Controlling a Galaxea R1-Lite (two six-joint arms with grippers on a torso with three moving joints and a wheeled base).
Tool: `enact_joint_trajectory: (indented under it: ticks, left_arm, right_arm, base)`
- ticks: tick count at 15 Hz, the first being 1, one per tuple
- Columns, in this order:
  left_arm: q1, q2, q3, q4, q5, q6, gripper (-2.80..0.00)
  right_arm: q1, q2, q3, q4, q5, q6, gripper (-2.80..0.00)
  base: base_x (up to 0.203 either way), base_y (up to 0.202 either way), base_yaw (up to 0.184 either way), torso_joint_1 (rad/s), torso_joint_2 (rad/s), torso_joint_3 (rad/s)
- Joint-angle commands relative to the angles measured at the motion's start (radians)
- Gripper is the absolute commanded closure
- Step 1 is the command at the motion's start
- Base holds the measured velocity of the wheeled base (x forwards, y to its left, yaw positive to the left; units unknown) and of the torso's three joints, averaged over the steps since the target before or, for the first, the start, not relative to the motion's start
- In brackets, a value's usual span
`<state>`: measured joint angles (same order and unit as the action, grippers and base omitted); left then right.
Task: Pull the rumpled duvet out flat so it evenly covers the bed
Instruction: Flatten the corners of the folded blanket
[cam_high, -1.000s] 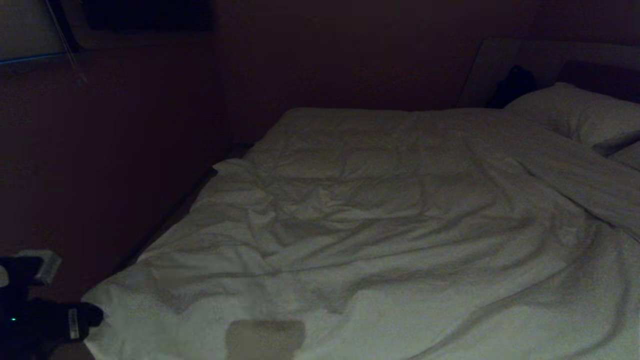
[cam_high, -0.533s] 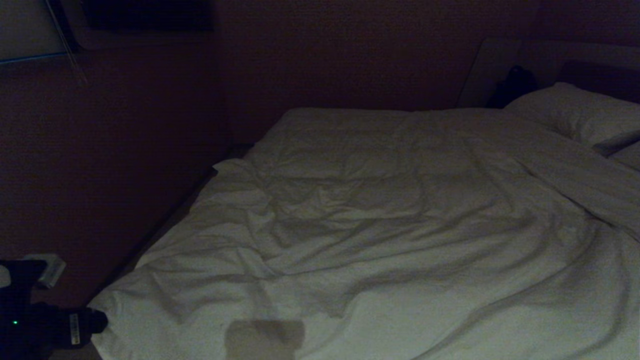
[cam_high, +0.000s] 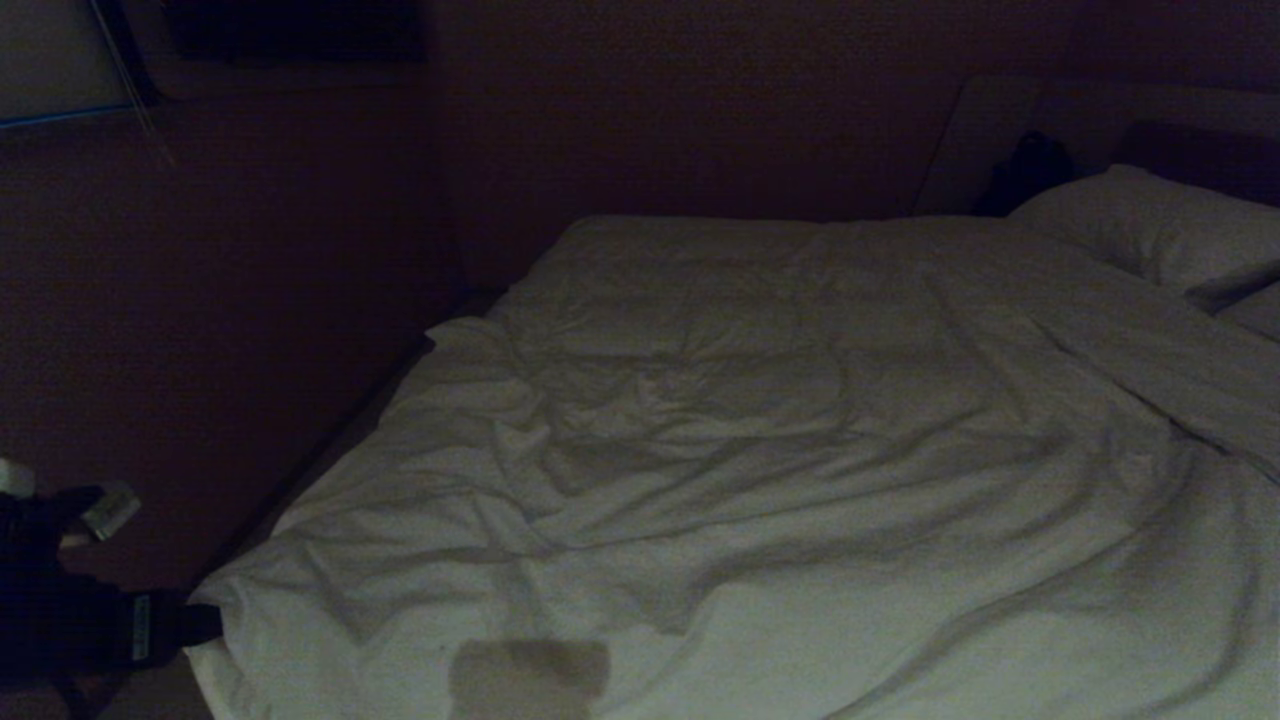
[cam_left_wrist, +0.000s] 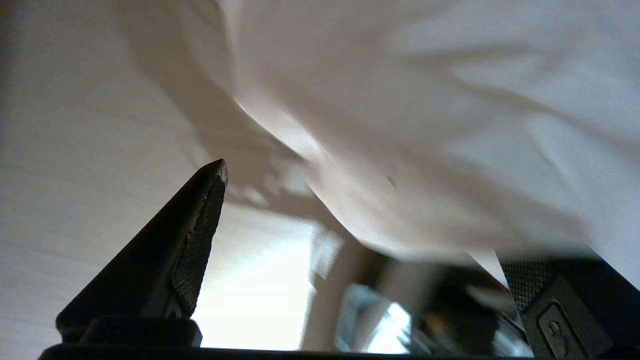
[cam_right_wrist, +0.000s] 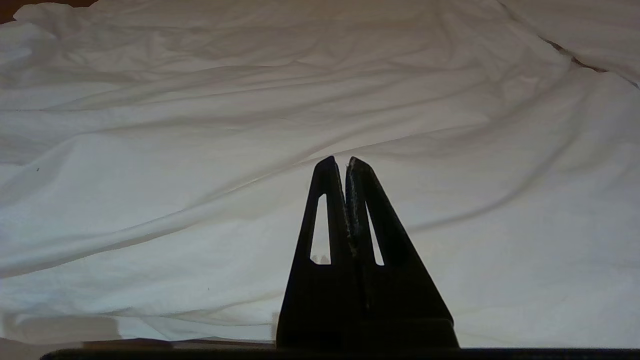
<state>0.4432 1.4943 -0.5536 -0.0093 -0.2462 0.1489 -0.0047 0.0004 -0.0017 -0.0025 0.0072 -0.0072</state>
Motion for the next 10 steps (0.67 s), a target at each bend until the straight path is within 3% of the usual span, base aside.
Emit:
enact_joint_trajectory:
  ticks: [1, 3, 5, 6, 10]
  left_arm:
    - [0.051, 0.011, -0.119, 0.226, -0.086, -0.002, -2.8]
    - [0.108, 0.013, -0.181, 0.302, -0.218, -0.004, -2.8]
    - [0.15, 0.013, -0.208, 0.308, -0.291, -0.018, -2.8]
    - [0.154, 0.014, -0.216, 0.307, -0.305, -0.03, -2.8]
    - [0.158, 0.065, -0.305, 0.308, -0.317, -0.21, -2.8]
  right_arm:
    - [0.0, 0.001, 0.0, -0.001, 0.0, 0.0, 0.0]
    - [0.0, 0.001, 0.0, -0.001, 0.0, 0.0, 0.0]
    - [0.0, 0.001, 0.0, -0.001, 0.0, 0.0, 0.0]
    - [0.0, 0.001, 0.0, -0.001, 0.0, 0.0, 0.0]
    - [0.0, 0.001, 0.0, -0.001, 0.0, 0.0, 0.0]
  base:
    - [0.0, 0.0, 0.0, 0.0, 0.0, 0.0]
    - [0.0, 0.0, 0.0, 0.0, 0.0, 0.0]
    - [0.0, 0.0, 0.0, 0.0, 0.0, 0.0]
    - [0.0, 0.0, 0.0, 0.0, 0.0, 0.0]
    - [0.0, 0.0, 0.0, 0.0, 0.0, 0.0]
